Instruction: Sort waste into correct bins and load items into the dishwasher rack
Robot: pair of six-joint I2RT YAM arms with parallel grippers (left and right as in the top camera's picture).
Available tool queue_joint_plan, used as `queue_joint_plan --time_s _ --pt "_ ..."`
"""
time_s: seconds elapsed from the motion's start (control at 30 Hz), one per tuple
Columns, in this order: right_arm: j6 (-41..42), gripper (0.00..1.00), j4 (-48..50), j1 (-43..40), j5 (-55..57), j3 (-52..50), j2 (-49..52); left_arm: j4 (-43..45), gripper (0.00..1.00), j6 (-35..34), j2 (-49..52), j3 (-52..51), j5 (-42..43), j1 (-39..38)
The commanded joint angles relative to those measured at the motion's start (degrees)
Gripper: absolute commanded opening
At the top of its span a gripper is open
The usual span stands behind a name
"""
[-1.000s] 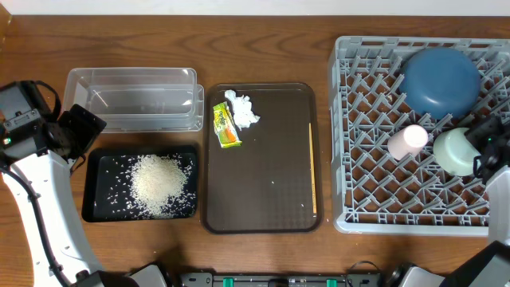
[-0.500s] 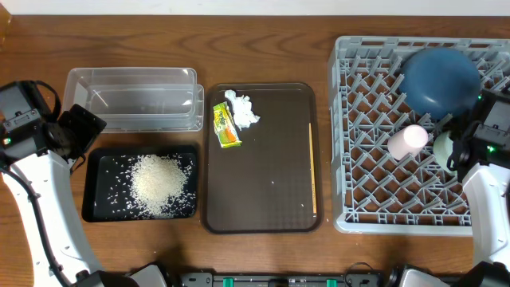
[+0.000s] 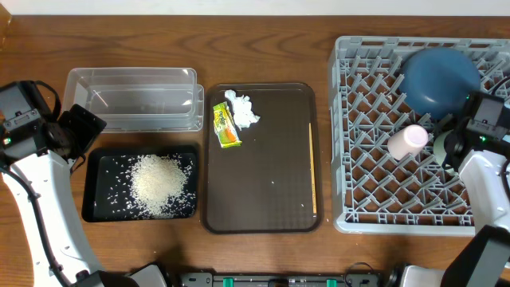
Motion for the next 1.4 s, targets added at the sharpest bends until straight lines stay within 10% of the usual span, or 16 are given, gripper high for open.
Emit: queue_joint_plan --time_s 0.0,0.63,0.87,1.37 --pt "-1.4 0.77 0.4 0.4 3.1 0.9 1.4 0.0 0.93 -0.3 0.3 -0.3 -0.3 0.2" --pt "-6.1 0.89 4.9 -6.1 -6.5 0.9 2.1 0.0 0.93 -0.3 0.3 -0.3 -0.3 0.2" --pt "-6.4 0.64 5.6 -9.5 -16.1 0.9 2.1 0.0 0.93 -0.3 0.3 -0.3 -0.3 0.2" --pt "-6.4 0.61 6.7 -13.3 -24.6 1.0 2.0 0.0 0.93 -0.3 0.3 -0.3 -0.3 0.2"
